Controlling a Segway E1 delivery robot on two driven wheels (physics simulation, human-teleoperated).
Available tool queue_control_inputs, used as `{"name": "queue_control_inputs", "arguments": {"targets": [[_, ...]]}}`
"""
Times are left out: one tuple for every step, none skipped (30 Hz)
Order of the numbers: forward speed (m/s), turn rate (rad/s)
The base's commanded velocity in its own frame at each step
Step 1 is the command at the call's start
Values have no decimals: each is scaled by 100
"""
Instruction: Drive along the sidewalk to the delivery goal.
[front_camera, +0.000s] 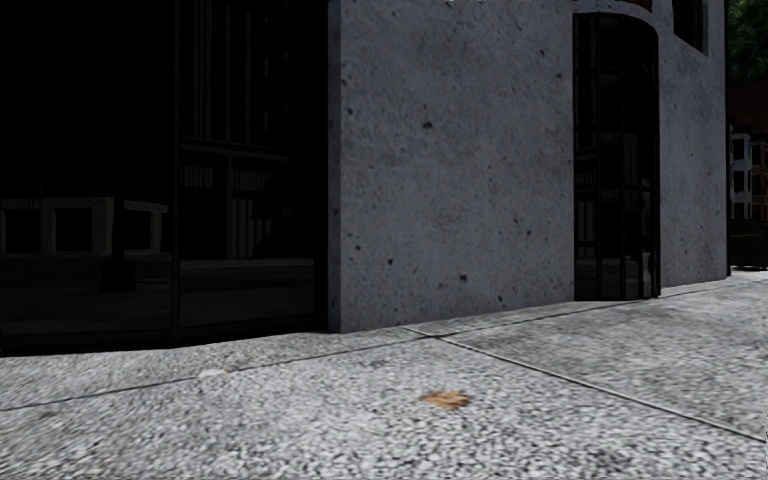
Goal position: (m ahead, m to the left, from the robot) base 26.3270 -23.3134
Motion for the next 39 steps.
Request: {"name": "queue_control_inputs", "arguments": {"targets": [[138,-46],[138,-46],[138,-46],[138,-46],[138,-46],[138,-46],[138,-46],[138,-46],[138,-46],[138,-46],[138,-46],[138,-46],[138,-46],[138,-46],[138,-46],[138,-46],[139,-46],[140,-46],[140,-46],[140,-46],[140,-46],[141,-46],[141,-46],[141,-46],[141,-46],[141,-46],[141,-46],[141,-47],[141,-47],[141,-47],[141,-50],[141,-57],[141,-59],[141,-60],[141,-60],[141,-60],[141,-60],[141,-60],[141,-60]]}}
